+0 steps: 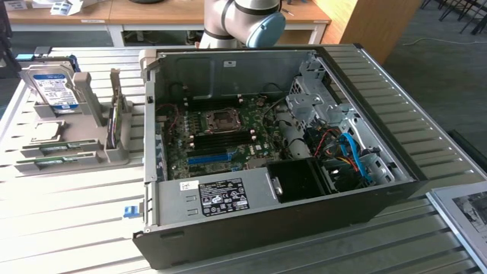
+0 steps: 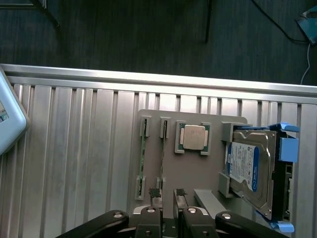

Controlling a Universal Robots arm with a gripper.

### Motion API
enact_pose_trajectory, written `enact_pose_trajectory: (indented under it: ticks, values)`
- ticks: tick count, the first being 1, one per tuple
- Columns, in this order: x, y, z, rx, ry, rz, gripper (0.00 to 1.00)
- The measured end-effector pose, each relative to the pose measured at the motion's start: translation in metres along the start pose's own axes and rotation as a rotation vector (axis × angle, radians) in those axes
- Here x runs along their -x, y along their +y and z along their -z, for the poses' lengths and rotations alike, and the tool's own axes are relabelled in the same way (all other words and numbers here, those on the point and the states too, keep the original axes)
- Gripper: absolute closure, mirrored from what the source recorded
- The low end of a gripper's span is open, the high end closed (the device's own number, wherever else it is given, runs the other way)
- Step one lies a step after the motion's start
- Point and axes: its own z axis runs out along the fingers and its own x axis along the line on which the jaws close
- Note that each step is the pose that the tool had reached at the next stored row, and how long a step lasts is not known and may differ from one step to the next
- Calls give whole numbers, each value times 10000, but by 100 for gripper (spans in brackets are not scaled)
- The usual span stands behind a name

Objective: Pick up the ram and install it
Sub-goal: 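Pick up the ram and move it above insertion slot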

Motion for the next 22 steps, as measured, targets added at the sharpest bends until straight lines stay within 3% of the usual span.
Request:
enact_pose_trajectory:
  ticks: [8, 22]
  values:
    - [-2, -2, -32, 0, 0, 1, 76]
    - [-9, -9, -221, -1, 0, 1, 76]
